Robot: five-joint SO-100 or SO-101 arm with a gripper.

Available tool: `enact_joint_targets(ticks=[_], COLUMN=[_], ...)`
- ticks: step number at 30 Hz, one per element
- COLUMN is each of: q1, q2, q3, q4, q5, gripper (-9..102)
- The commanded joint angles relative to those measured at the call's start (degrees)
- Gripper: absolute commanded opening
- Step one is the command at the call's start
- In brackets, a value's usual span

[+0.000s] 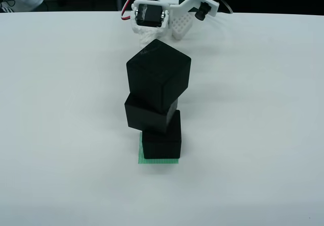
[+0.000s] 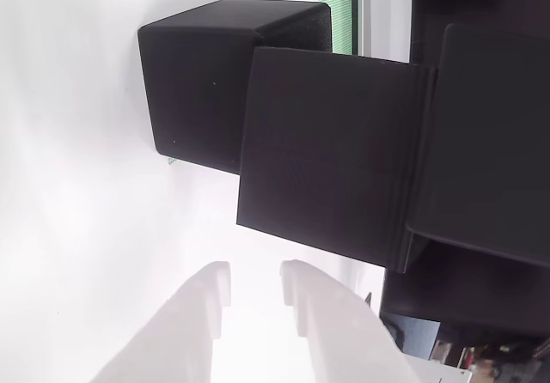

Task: Stack 3 Blocks on the chosen place.

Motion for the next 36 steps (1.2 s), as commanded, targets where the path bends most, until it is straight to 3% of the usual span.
enact_joint_targets(ticks=[1, 10, 36], q1=[-0.3, -4.3, -4.4], q2=[0.4, 0.7, 0.8], q3=[0.8, 0.9, 1.0], q4=[-1.2, -1.4, -1.4], q5=[0.4, 0.0, -0.2], gripper=[4, 4, 4])
